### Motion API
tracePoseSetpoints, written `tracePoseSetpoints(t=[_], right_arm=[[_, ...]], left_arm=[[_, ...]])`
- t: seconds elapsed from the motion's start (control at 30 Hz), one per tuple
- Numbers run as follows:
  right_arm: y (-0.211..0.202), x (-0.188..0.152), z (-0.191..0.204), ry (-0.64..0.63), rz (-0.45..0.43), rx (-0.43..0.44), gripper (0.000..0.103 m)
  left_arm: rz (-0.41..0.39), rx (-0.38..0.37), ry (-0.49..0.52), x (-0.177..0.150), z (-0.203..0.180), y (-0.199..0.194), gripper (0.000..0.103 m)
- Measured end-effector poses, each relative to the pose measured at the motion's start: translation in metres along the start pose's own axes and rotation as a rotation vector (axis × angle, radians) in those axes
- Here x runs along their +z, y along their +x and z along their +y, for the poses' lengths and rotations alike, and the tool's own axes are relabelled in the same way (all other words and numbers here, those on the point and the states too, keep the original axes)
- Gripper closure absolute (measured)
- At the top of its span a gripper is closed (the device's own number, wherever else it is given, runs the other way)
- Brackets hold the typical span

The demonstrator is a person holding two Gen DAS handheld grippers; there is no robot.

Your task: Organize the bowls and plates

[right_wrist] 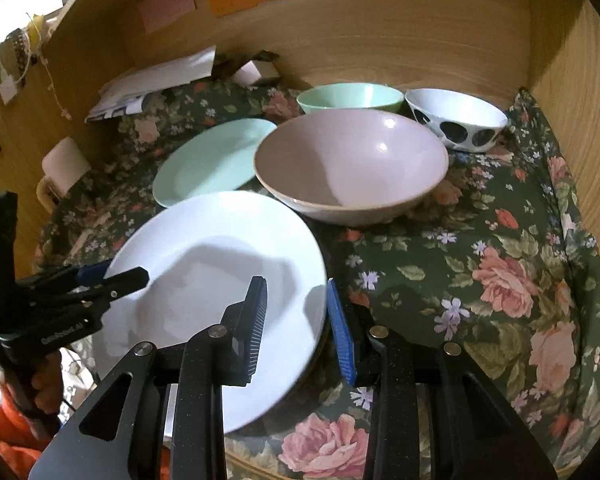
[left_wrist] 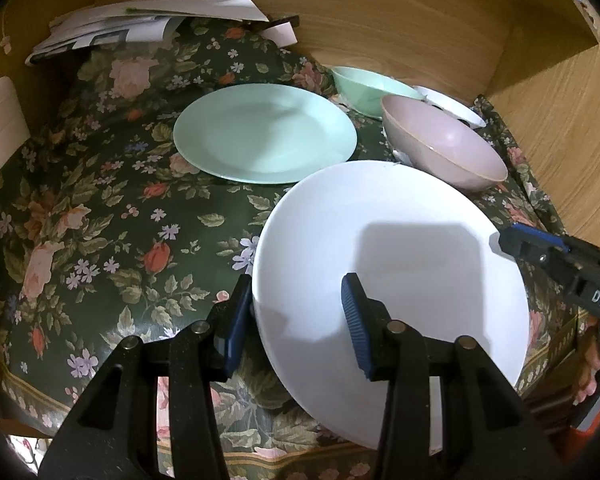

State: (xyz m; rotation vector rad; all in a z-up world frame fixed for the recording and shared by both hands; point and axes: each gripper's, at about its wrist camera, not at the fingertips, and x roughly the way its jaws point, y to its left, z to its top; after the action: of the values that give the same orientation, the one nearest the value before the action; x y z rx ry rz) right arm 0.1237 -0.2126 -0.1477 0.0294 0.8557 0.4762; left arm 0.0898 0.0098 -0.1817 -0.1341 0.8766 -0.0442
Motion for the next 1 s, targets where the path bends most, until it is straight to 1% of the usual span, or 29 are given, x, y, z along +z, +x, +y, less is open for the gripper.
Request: tracePoseSetpoints(t=[0.07,0.17,0.27,0.3,0.33,0.4,0.47,0.53,0.57,0.63,0.7,0.73,0.83,1.0], right_arm=[[0.0,0.002,0.0,-0.003,-0.003,-0.019,0.073],[-0.001,0.004,-0.001,0.005,-0.009,-0.009,0.073],[-0.008,0.011,0.006,-0.016,-0.036,-0.017,0.073],[-0.01,0.013,0.007,-0.021,-0.046,-0.02,0.072],[-0.013,0.018,0.009,-0.028,-0.06,-0.016,0.068],[-0.019,0.027,0.014,-0.045,-0.085,-0.017,0.063],[-0.023,0.035,0.019,-0.062,-0.107,-0.019,0.053],[-0.025,0.045,0.025,-0.083,-0.127,-0.014,0.047],[-0.026,0.049,0.027,-0.091,-0.132,-0.011,0.044],[-0.025,0.06,0.033,-0.112,-0.144,-0.014,0.04],[-0.024,0.07,0.039,-0.134,-0.156,-0.017,0.036],[-0.022,0.074,0.041,-0.143,-0.16,-0.018,0.034],[-0.014,0.091,0.047,-0.175,-0.161,-0.017,0.034],[0.014,0.115,0.053,-0.213,-0.125,-0.006,0.034]], left_arm=[[-0.008,-0.001,0.005,0.001,0.001,-0.002,0.059],[-0.038,0.003,0.016,0.004,0.002,-0.011,0.056],[-0.08,0.015,0.021,0.009,0.006,-0.022,0.049],[-0.099,0.021,0.02,0.012,0.009,-0.027,0.044],[-0.116,0.026,0.018,0.016,0.012,-0.031,0.038],[-0.153,0.044,0.008,0.023,0.018,-0.04,0.032],[-0.184,0.06,-0.003,0.032,0.024,-0.046,0.027],[-0.214,0.07,-0.017,0.04,0.031,-0.053,0.02],[-0.23,0.074,-0.026,0.044,0.035,-0.056,0.019],[-0.258,0.089,-0.043,0.053,0.043,-0.061,0.013],[-0.284,0.107,-0.053,0.061,0.05,-0.064,0.01],[-0.291,0.117,-0.054,0.065,0.053,-0.065,0.009],[-0.288,0.134,-0.041,0.077,0.061,-0.06,0.008],[-0.236,0.14,-0.059,0.094,0.078,-0.04,0.008]])
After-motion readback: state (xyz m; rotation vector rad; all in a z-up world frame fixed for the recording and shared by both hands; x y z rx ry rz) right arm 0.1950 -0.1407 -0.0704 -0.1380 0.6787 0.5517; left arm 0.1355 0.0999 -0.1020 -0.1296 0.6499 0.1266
